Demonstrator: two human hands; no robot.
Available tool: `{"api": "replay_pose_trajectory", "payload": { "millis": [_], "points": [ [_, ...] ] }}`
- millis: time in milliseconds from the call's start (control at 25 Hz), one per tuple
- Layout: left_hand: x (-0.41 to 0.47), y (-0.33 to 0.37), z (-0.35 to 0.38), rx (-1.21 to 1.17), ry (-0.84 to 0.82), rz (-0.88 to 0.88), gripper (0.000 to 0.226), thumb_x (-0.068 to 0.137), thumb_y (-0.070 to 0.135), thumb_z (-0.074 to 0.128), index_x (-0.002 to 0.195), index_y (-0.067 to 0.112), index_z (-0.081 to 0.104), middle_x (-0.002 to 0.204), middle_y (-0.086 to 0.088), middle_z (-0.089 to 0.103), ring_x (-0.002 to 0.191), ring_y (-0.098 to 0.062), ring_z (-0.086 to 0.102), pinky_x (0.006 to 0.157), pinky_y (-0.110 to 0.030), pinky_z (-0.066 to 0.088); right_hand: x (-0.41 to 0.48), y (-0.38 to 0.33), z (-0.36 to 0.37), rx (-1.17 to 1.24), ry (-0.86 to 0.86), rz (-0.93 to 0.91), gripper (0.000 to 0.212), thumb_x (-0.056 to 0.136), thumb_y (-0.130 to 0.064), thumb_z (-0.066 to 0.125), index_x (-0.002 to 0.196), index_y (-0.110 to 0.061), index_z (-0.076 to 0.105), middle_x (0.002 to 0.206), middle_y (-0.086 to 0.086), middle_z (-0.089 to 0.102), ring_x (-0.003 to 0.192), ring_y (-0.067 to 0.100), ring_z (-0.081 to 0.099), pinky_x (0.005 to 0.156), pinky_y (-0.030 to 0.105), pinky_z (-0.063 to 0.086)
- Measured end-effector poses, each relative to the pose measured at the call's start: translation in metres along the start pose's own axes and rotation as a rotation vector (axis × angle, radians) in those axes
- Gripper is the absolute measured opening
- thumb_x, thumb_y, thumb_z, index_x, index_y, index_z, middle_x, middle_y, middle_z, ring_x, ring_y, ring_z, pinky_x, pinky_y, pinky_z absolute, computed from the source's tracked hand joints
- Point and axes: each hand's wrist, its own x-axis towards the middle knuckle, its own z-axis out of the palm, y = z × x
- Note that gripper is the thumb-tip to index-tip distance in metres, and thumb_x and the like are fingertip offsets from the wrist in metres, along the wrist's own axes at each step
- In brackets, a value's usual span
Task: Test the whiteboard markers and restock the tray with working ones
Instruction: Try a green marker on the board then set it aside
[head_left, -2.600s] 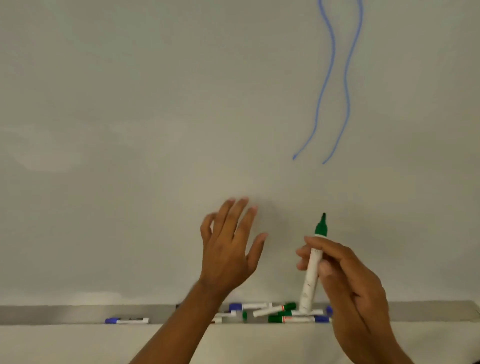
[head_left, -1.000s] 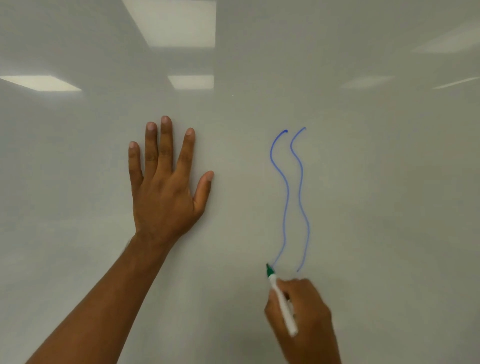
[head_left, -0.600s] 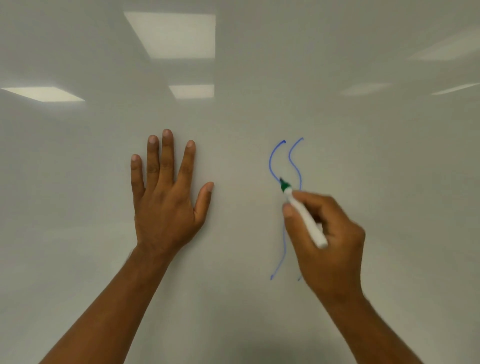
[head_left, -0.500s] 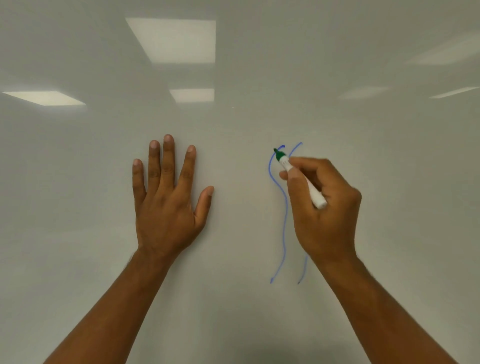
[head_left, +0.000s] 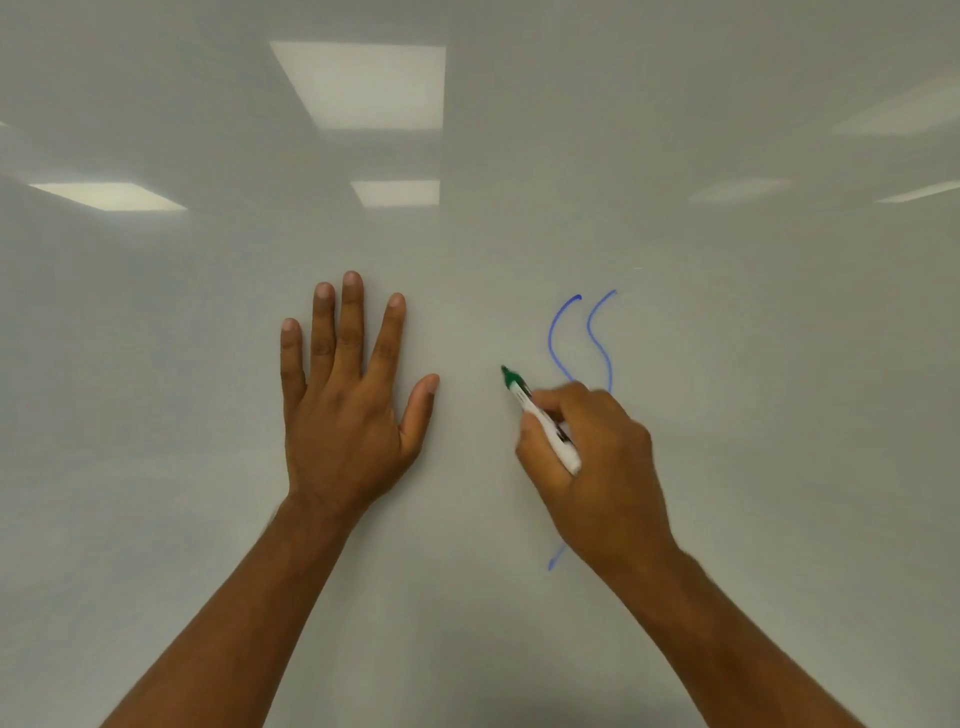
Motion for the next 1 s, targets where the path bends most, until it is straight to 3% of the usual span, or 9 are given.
{"api": "replay_pose_trajectory", "payload": {
  "millis": [80,240,400,520,640,720,880,1000],
  "points": [
    [0.000,0.000,0.000,0.001,0.004,-0.002,0.079,0.106,0.061,0.035,0.170,0.022,0.011,0.178,-0.014,0.004,0.165,-0.034,0.003,0.130,-0.061,0.012,-0.041,0.013,-0.008,0.025,0.021,0.075,0.006,0.088,-0.030,0.063,0.094,-0.031,0.063,0.074,-0.010,0.056,0.067,0.011,0.057,0.057,0.033,0.047],
    [0.000,0.000,0.001,0.010,0.007,0.003,0.079,0.106,0.061,0.035,0.170,0.022,0.010,0.177,-0.015,0.005,0.164,-0.035,0.004,0.130,-0.061,0.012,-0.128,0.025,-0.013,-0.109,-0.113,0.143,0.014,0.086,-0.036,0.060,0.100,-0.038,0.059,0.083,-0.015,0.056,0.075,0.008,0.054,0.063,0.034,0.049],
    [-0.001,-0.001,0.002,0.011,0.005,-0.004,0.079,0.106,0.062,0.034,0.170,0.022,0.009,0.177,-0.015,0.006,0.164,-0.035,0.004,0.130,-0.061,0.011,-0.161,0.018,-0.006,-0.120,-0.184,0.237,0.007,0.086,-0.033,0.063,0.091,-0.035,0.058,0.073,-0.011,0.054,0.069,0.012,0.052,0.057,0.035,0.049],
    [0.001,-0.001,0.000,0.015,-0.008,-0.008,0.078,0.107,0.062,0.033,0.170,0.023,0.008,0.177,-0.015,0.007,0.164,-0.035,0.004,0.130,-0.061,0.011,-0.157,0.015,-0.007,-0.031,-0.210,0.351,0.003,0.087,-0.038,0.060,0.089,-0.035,0.060,0.070,-0.012,0.059,0.068,0.013,0.055,0.058,0.032,0.047],
    [-0.001,0.000,-0.004,0.020,-0.022,-0.010,0.077,0.107,0.061,0.034,0.170,0.023,0.010,0.177,-0.017,0.009,0.164,-0.036,0.007,0.130,-0.061,0.011,-0.155,0.016,-0.018,0.151,-0.154,0.444,0.016,0.089,-0.023,0.069,0.098,-0.036,0.064,0.073,-0.007,0.068,0.059,0.016,0.058,0.053,0.032,0.048],
    [0.000,0.002,-0.009,0.021,-0.037,-0.012,0.076,0.108,0.061,0.033,0.170,0.022,0.012,0.176,-0.017,0.011,0.164,-0.037,0.008,0.130,-0.060,0.011,-0.161,0.013,-0.025,0.247,-0.139,0.474,0.015,0.090,-0.024,0.067,0.102,-0.032,0.065,0.073,-0.001,0.068,0.057,0.018,0.059,0.050,0.031,0.046],
    [-0.009,0.015,-0.019,-0.028,-0.085,-0.090,0.075,0.108,0.059,0.036,0.169,0.020,0.017,0.176,-0.018,0.013,0.163,-0.039,0.010,0.130,-0.059,0.013,-0.186,0.013,-0.037,0.338,-0.154,0.541,0.017,0.091,-0.037,0.061,0.102,-0.027,0.069,0.082,-0.001,0.073,0.072,0.023,0.068,0.061,0.035,0.052],
    [-0.060,0.036,-0.033,-0.184,0.019,-0.134,0.071,0.105,0.051,0.050,0.164,0.017,0.031,0.173,-0.016,0.026,0.161,-0.038,0.019,0.127,-0.056,0.020,-0.207,0.012,-0.048,0.393,-0.156,0.608,0.018,0.093,-0.036,0.058,0.102,-0.025,0.069,0.088,-0.001,0.077,0.080,0.021,0.072,0.068,0.039,0.056]
  ]
}}
